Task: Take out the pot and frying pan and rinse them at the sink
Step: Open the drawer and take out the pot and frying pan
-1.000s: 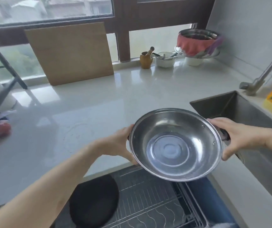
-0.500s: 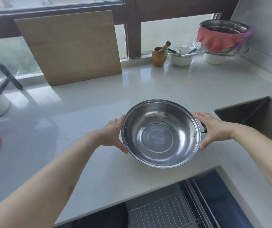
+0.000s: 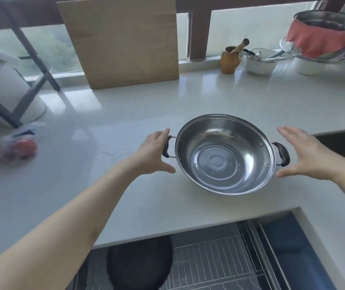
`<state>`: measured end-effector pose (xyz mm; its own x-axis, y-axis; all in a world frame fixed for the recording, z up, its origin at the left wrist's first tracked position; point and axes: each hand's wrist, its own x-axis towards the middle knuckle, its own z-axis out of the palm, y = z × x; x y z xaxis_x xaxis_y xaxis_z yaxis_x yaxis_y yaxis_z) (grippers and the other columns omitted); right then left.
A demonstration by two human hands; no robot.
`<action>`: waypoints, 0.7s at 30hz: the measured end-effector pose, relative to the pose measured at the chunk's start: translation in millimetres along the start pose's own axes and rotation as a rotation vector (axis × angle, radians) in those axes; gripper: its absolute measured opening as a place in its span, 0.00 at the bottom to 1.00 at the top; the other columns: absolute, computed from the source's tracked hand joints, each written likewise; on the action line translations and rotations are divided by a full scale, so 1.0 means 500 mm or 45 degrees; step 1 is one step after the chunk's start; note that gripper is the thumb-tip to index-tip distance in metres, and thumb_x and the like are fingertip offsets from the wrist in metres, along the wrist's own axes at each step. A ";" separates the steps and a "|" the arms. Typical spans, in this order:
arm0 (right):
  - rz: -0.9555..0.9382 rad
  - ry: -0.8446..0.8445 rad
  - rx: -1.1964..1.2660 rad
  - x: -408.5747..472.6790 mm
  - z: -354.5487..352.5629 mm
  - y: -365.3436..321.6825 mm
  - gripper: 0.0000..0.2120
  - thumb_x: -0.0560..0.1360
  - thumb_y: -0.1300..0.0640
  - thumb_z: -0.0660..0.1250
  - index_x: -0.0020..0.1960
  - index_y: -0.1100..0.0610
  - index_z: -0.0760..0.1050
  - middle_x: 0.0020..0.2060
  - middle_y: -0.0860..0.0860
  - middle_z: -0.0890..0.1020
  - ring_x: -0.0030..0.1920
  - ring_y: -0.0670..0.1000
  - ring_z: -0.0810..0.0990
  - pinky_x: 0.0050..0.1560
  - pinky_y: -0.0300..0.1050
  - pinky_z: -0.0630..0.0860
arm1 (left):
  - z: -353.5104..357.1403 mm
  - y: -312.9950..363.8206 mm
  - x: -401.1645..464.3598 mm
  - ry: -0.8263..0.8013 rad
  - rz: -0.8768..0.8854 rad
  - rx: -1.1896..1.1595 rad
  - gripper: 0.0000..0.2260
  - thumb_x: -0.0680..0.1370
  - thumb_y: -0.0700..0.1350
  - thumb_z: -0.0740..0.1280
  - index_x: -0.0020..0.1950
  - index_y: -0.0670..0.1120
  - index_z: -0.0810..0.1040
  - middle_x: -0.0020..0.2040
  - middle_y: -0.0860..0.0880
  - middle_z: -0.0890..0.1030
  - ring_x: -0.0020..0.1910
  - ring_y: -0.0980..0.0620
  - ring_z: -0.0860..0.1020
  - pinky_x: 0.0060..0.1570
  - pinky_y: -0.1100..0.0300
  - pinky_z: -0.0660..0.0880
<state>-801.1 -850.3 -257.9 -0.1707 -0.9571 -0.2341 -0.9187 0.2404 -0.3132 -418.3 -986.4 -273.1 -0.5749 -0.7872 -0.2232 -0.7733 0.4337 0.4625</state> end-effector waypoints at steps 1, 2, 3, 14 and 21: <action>-0.049 0.061 0.100 -0.028 -0.003 -0.019 0.60 0.57 0.43 0.82 0.79 0.42 0.50 0.77 0.47 0.57 0.76 0.51 0.56 0.76 0.51 0.55 | 0.002 0.002 -0.034 0.062 0.010 -0.020 0.52 0.69 0.51 0.79 0.80 0.47 0.46 0.76 0.48 0.58 0.75 0.48 0.54 0.71 0.58 0.55; -0.128 0.089 0.193 -0.060 -0.006 -0.043 0.56 0.56 0.39 0.81 0.76 0.34 0.53 0.73 0.44 0.63 0.72 0.50 0.64 0.74 0.50 0.61 | 0.005 0.006 -0.072 0.125 0.025 -0.033 0.51 0.70 0.52 0.78 0.80 0.48 0.47 0.76 0.49 0.57 0.76 0.50 0.53 0.70 0.60 0.54; -0.213 0.081 0.256 -0.093 -0.006 -0.069 0.51 0.54 0.32 0.77 0.71 0.27 0.55 0.67 0.39 0.67 0.66 0.46 0.70 0.69 0.49 0.67 | 0.013 0.007 -0.111 0.182 0.035 -0.047 0.49 0.70 0.53 0.77 0.81 0.49 0.47 0.77 0.50 0.56 0.75 0.52 0.53 0.70 0.61 0.54; -0.419 -0.738 0.211 -0.304 0.296 -0.185 0.46 0.58 0.26 0.71 0.72 0.35 0.61 0.62 0.30 0.70 0.60 0.35 0.73 0.58 0.32 0.70 | 0.339 -0.084 -0.571 0.226 -0.187 -0.271 0.43 0.71 0.53 0.76 0.79 0.53 0.55 0.71 0.54 0.66 0.71 0.61 0.60 0.71 0.67 0.58; -0.277 -0.758 0.078 -0.228 0.551 -0.224 0.56 0.62 0.38 0.78 0.80 0.46 0.48 0.77 0.50 0.61 0.75 0.50 0.62 0.73 0.50 0.65 | 0.485 -0.248 -0.583 -0.020 -0.751 -0.161 0.53 0.66 0.58 0.78 0.80 0.47 0.49 0.73 0.44 0.65 0.74 0.46 0.61 0.71 0.53 0.62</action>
<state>-580.9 -723.6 -449.5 0.2608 -0.7356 -0.6252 -0.8850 0.0765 -0.4592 -219.8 -704.4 -473.2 -0.0634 -0.8722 -0.4851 -0.9258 -0.1301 0.3549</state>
